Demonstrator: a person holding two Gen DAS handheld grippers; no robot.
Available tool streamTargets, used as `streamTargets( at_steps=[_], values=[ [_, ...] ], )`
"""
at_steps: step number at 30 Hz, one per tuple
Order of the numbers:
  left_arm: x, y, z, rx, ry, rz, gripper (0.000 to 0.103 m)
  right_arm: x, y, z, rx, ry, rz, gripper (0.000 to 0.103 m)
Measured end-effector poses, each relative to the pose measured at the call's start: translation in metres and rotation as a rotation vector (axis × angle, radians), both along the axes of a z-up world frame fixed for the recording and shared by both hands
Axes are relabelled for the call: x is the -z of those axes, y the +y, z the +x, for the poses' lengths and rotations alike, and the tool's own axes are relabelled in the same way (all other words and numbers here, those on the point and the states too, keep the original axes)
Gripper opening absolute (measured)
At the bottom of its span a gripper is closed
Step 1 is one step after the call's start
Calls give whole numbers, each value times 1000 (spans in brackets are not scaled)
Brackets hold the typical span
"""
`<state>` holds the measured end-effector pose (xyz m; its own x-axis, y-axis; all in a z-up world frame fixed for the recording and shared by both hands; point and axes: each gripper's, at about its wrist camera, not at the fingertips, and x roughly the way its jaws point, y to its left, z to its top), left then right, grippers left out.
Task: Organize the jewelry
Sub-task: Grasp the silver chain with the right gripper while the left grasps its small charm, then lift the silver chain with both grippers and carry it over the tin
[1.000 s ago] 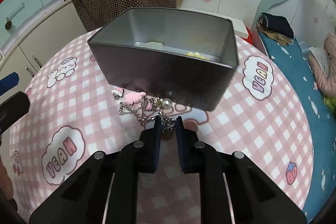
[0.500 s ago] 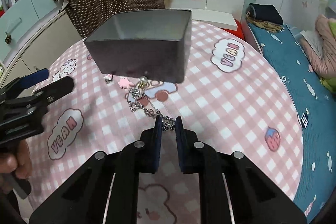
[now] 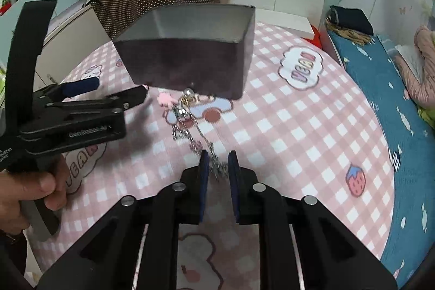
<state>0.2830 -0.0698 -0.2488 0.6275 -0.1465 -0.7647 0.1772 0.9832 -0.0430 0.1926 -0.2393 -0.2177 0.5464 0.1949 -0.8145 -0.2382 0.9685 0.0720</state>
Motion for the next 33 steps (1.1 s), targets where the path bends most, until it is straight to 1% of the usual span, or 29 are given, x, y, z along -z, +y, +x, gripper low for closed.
streamTargets(
  at_steps=[1, 2, 3, 4, 6, 7, 8, 9, 10, 11, 12, 13, 14, 15, 16, 17, 20, 27, 29, 33],
  values=[
    [1, -1, 2, 2, 5, 1, 94, -1, 2, 2, -7, -4, 4, 31],
    [2, -2, 3, 6, 14, 3, 91, -1, 5, 5, -19, -5, 4, 41],
    [4, -3, 4, 10, 26, 4, 84, -2, 8, 6, -26, -9, 2, 45],
    [6, -3, 6, 12, 41, 6, 75, -2, 10, 7, -35, -13, 3, 48],
    [6, -3, 6, 12, 37, 13, 73, -2, 15, 9, -58, -11, 2, 49],
    [6, -3, 6, 15, 36, 16, 69, -1, 18, 10, -64, -9, -16, 49],
    [6, -3, 6, 20, 32, 20, 62, 3, 22, 12, -69, 1, -43, 48],
    [5, -3, 5, 24, 29, 25, 58, 7, 24, 14, -76, 14, -57, 48],
    [4, -3, 3, 29, 26, 24, 49, 9, 27, 13, -86, -1, -76, 43],
    [4, -1, 2, 34, 26, 20, 41, 9, 29, 12, -95, -5, -73, 29],
    [3, -1, 0, 38, 27, 17, 35, 9, 29, 12, -94, -4, -76, 18],
    [3, 1, 0, 41, 30, 11, 27, 8, 29, 12, -88, -4, -93, 11],
    [2, 4, 0, 43, 38, -3, 19, 8, 28, 11, -87, -2, -92, 10],
    [2, 7, 0, 45, 43, -12, 16, 8, 27, 10, -88, -2, -85, 10],
    [2, 11, 0, 47, 49, -22, 10, 8, 26, 9, -86, -3, -80, 10],
    [2, 14, 0, 48, 52, -28, 6, 8, 24, 8, -84, -2, -71, 5],
    [0, 22, -4, 54, 56, -49, 3, 0, 13, 3, -64, -4, -16, 3],
    [-14, 32, -21, 63, 27, -86, 1, -19, 2, -11, -49, -21, 62, 3],
    [-18, 33, -26, 66, 18, -88, 1, -25, 0, -12, -51, -28, 73, 3],
    [-20, 31, -22, 82, 9, -76, 1, -32, 2, -12, -51, -38, 70, 3]
  ],
)
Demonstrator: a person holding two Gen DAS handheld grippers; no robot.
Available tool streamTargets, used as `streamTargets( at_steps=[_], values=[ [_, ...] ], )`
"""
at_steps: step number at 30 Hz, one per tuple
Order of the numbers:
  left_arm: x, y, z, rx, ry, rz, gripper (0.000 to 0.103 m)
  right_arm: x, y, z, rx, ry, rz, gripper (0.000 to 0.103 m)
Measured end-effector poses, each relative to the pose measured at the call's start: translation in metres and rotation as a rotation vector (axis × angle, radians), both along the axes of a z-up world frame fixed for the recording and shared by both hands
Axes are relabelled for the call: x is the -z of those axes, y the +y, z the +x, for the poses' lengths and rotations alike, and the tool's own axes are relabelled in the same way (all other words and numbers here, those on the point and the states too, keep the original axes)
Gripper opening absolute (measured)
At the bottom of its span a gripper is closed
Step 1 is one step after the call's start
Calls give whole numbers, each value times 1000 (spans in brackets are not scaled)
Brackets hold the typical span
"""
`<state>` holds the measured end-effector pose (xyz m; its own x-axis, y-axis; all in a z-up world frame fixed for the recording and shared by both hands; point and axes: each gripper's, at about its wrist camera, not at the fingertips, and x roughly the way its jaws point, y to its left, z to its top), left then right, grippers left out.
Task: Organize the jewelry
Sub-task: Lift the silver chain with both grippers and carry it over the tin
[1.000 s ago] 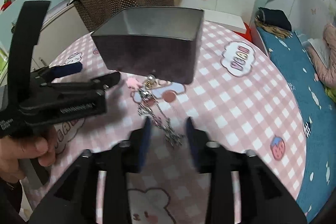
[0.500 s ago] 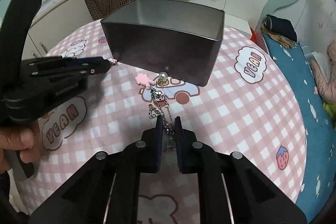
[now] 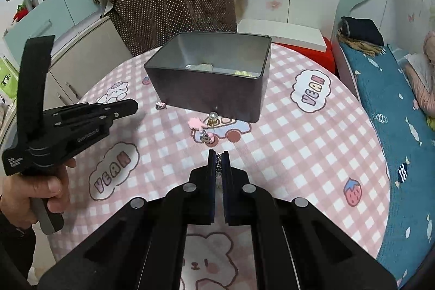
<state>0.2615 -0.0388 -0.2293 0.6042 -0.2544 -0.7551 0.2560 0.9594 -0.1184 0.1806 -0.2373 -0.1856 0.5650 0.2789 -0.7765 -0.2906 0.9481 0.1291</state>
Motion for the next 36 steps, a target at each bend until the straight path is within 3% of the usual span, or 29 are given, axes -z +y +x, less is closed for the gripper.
streamTargets(
  at_steps=[3, 4, 6, 8, 10, 11, 15, 19, 21, 29, 36],
  values=[
    [4, -6, 8, 3, 8, 1, 2, 1, 2, -1, -1, 4, 3, 3],
    [7, -8, 12, 2, 20, 0, 6, 2, 3, -1, -2, 5, 5, 3],
    [13, -10, 21, -3, 42, -13, 25, 4, 3, 0, -2, 10, 11, 3],
    [15, -13, 27, -9, 38, -25, 50, 5, 4, 1, -2, 11, 14, 3],
    [15, -16, 29, -18, 28, -17, 62, 5, 4, 2, -3, 11, 18, 3],
    [16, -17, 31, -23, 26, -13, 63, 5, 5, 3, -4, 10, 20, 3],
    [19, -18, 38, -37, 28, -6, 61, 4, 5, 5, -7, 7, 23, 3],
    [18, -19, 39, -26, 32, 4, 27, 3, 5, 6, -6, 3, 26, 3],
    [18, -18, 39, -23, 42, -13, 16, 3, 5, 6, -5, 1, 30, 3],
    [16, -10, 26, 6, 47, -57, 15, -2, 6, 4, -5, -7, 37, 2],
    [-12, -3, 10, 20, 2, -48, 15, -24, 5, 2, -14, -44, 38, 2]
  ],
)
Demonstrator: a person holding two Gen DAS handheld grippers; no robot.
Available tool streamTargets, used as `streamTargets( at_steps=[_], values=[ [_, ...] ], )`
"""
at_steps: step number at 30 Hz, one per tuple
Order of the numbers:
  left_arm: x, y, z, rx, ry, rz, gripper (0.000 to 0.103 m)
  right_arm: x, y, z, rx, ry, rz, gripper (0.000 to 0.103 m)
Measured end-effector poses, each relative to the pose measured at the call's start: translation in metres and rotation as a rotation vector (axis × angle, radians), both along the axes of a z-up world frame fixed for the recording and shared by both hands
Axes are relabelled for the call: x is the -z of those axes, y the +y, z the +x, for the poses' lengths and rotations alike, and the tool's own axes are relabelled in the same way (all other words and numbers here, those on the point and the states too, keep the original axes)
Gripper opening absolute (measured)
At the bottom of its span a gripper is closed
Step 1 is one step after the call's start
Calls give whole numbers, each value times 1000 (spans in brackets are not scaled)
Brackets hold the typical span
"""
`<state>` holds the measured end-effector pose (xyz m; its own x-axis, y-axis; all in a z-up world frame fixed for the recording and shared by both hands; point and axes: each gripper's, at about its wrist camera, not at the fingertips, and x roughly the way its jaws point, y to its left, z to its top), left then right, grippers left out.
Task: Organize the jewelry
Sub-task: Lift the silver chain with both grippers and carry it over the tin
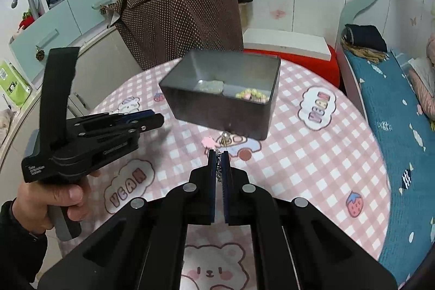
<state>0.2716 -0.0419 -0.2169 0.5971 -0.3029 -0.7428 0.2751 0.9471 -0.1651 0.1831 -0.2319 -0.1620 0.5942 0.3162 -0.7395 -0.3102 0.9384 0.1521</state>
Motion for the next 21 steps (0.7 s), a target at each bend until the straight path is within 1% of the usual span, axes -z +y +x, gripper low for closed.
streamTargets(
  at_steps=[4, 7, 12, 15, 18, 21],
  values=[
    [-25, 1, -11, 18, -39, 2, 15, -21, 0, 1, -7, -35, -1, 2],
    [-47, 1, -12, 38, -67, -11, 15, -38, 3, 4, -19, -68, -9, 2],
    [-82, -5, -4, 68, -107, -35, 15, -76, 9, 20, -37, -136, -21, 2],
    [-100, -12, 8, 88, -125, -46, 15, -89, 12, 37, -39, -156, -28, 2],
    [-111, -20, 23, 104, -121, -57, 15, -94, 15, 56, -34, -153, -35, 3],
    [-114, -29, 39, 112, -115, -55, 16, -91, 17, 76, -28, -130, -32, 3]
  ],
)
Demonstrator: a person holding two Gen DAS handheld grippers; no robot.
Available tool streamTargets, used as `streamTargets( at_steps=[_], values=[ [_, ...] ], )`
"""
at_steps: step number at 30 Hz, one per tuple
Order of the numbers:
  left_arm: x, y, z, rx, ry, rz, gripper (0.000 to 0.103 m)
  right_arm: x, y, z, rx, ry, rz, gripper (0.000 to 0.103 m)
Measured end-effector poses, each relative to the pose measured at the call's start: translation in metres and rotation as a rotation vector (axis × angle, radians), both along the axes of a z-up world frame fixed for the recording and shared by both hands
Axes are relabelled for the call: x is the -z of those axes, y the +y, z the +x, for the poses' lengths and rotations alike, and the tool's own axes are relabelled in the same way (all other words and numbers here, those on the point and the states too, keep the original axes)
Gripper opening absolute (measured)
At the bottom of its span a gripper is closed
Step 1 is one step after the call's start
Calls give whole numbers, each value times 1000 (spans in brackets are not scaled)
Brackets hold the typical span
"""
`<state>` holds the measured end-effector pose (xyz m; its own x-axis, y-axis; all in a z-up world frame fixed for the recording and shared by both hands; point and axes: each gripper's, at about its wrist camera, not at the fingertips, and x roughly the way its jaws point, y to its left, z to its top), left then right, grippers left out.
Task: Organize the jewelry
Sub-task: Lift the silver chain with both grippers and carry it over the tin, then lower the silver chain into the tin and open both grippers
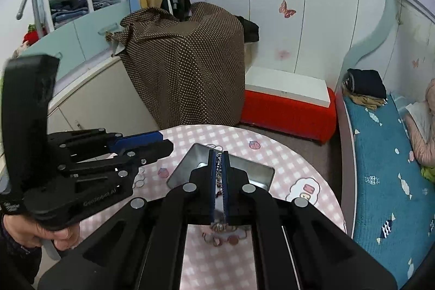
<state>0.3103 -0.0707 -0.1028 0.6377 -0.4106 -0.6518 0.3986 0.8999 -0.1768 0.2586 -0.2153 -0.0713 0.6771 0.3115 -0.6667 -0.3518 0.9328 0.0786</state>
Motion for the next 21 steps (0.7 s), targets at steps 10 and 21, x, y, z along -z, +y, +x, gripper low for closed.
streamTargets(
  at_steps=[10, 21],
  values=[
    [37, -13, 44, 16, 115, -17, 16, 49, 5, 42, 30, 132, 15, 3],
    [56, -20, 58, 18, 174, -11, 29, 63, -1, 56, 46, 194, 31, 7]
  ],
)
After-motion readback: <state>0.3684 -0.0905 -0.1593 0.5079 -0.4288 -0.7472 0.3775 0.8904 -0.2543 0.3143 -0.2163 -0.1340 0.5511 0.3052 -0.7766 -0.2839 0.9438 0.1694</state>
